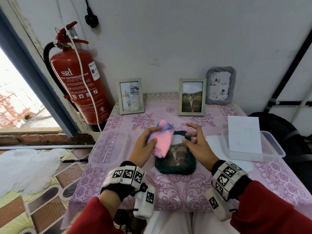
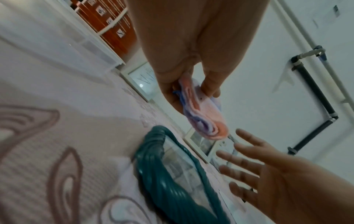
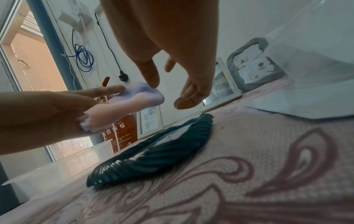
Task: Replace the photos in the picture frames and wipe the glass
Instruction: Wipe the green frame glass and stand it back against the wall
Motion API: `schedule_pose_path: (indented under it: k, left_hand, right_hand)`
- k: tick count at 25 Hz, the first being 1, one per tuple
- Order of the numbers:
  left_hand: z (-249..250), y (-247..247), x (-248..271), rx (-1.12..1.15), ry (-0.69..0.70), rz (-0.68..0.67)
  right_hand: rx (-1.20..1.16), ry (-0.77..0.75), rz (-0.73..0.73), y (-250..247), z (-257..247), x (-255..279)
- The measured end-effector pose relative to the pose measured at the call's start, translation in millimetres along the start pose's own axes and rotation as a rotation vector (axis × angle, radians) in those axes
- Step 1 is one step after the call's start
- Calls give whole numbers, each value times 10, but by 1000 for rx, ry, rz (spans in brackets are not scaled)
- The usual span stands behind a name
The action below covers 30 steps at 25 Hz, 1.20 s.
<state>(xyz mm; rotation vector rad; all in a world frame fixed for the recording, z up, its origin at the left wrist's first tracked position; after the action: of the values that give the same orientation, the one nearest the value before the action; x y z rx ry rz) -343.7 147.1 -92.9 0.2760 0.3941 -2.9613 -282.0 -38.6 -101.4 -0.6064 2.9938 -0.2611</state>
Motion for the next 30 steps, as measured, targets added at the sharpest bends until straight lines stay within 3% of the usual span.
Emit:
schedule_pose_path:
  k: [2,4,6,8,13,18,22,25,28,30]
  left_hand:
    - [-21,-199,1,7,-61,68]
    - [-12,-406,15,-7,-91,140]
    - [47,-620,51,-28,-84,191]
    - [118,-830,93,-81,-79,218]
    - [93,-1305,227,-226,-131,291]
    - [-173,-1471,330,-314,-265,264]
    - [-359,-1427,338,-376,-356,157]
    - [-434,-1424,319,-553,-465,69]
    - [-374,-1395,285,-836,-410,10]
    - [-336,-1352,278,-843,-374,-12]
  right_hand:
    - [178,18,-20,3,72,-33]
    - [536,67,-64,-1,161,-74]
    - [866,163,-184,19,256,-92]
    - [1033,220,-282,19,305,-100]
    - [1051,205,-341,-27,290,-101]
    - [1114,175,-333,-9,318,-87]
    - [1099,166,-340,-15,314,-95]
    - [1106,159,-331,-10,324,-86]
    - [1114,152,-325,-3,326,-79]
    - [1119,149,-324,-5,325,-72]
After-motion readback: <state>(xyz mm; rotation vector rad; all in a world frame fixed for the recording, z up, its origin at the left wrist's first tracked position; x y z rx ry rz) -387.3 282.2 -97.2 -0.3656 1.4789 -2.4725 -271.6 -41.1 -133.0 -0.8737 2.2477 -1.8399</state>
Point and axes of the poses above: each hand's wrist, its own x-axis away from the middle knuckle, its own y-axis out of the palm, z = x × y, the point moved 4 cm from there along -x, towards the middle knuckle, and after that the axes turned 4 degrees about -z, right-handed, at the moved point
